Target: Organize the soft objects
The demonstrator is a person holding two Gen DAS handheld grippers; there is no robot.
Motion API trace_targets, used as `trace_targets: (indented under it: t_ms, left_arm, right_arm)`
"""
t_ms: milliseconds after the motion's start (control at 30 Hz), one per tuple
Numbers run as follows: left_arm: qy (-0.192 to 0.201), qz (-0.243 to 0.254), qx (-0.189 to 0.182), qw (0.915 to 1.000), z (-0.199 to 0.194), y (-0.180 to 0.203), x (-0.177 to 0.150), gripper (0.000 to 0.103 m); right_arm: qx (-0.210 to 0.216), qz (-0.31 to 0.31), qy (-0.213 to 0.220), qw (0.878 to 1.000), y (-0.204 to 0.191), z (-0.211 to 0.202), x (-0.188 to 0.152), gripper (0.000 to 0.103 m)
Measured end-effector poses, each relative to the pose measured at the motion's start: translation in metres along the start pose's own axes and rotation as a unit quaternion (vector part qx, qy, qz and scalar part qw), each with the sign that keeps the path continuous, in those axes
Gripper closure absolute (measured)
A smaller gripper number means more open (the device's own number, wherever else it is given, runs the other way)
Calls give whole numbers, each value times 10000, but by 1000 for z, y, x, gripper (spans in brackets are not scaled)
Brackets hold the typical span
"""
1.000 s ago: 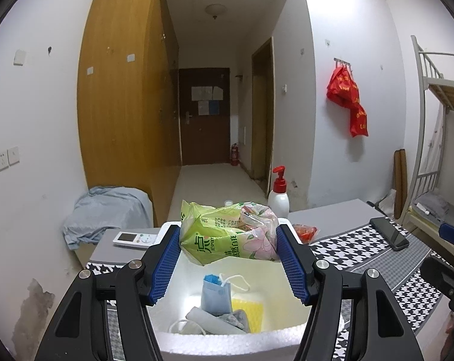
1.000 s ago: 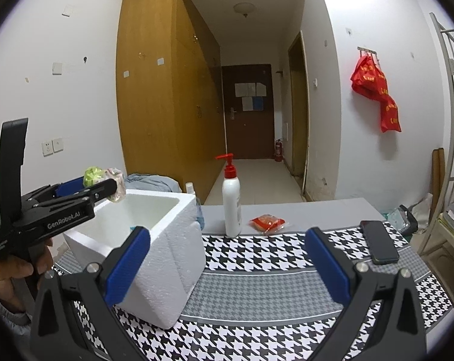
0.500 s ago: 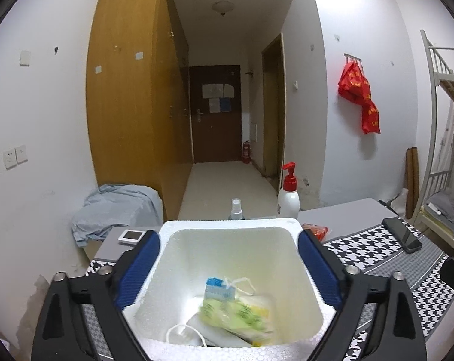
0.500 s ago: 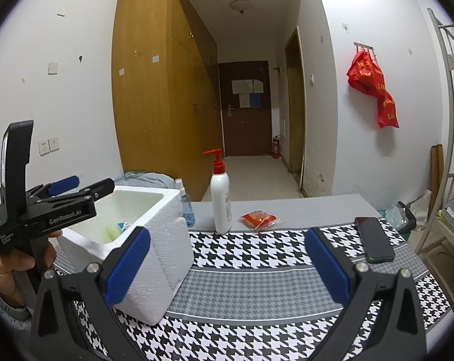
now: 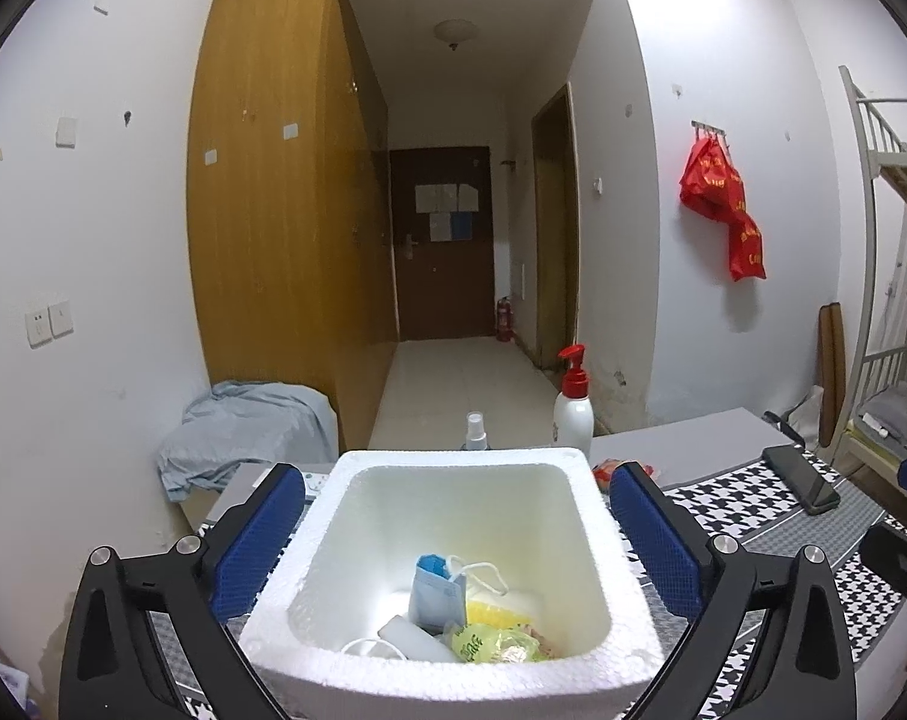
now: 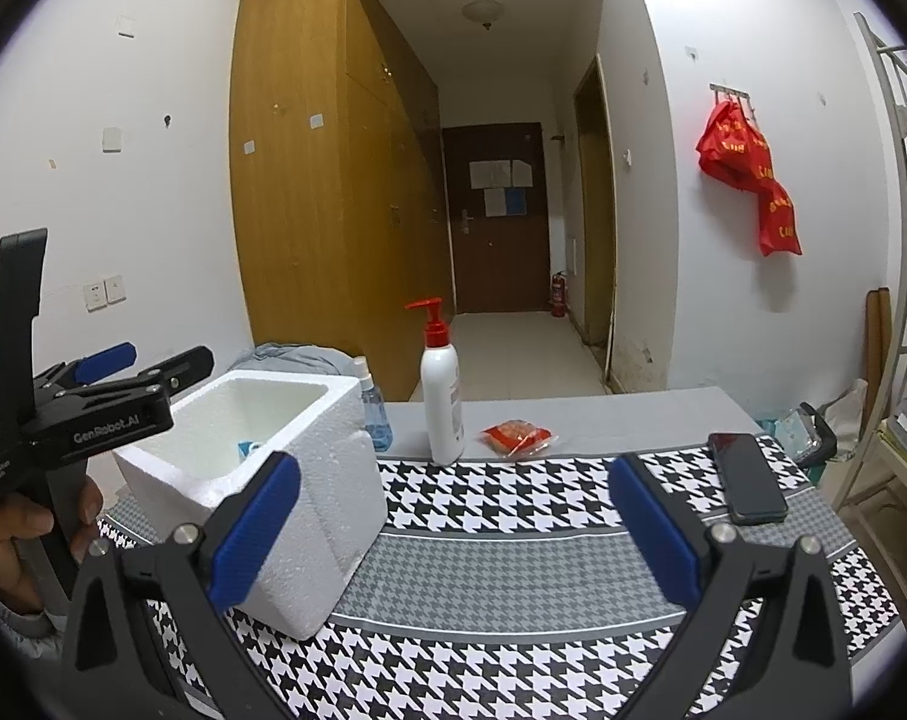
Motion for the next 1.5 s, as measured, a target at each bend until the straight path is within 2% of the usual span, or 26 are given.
trace_targets:
  t_ms: [267, 533, 667, 967, 1500]
  left_arm:
    - [219, 2, 41, 9998, -36, 4, 7, 1]
    - [341, -150, -36, 9993, -70, 5, 10, 1]
    - [457, -184, 38, 9988, -90, 6, 13, 1]
    - [595, -255, 51, 9979, -126, 8, 8, 1]
    - [685, -217, -9, 9974, -172, 14, -17, 1]
  right_arm:
    - [129, -25, 56, 9999, -6, -12, 2, 0]
    - [266, -107, 203, 9994, -15, -37, 6, 0]
    - [328, -128, 303, 9989, -19, -54, 8, 0]
    - [417, -230, 505, 9976, -29, -91, 8, 0]
    - [415, -191, 716, 9964, -40, -129, -7, 0]
Point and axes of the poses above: each gripper's, at about its wrist camera, not at the fingertips, and z roughly the way its jaws point, y to its right, x to its top, the point moved 10 cm from there along z, roughly the way its jaws point, and after that the axes turned 5 degrees about y, right-handed, at the moved point
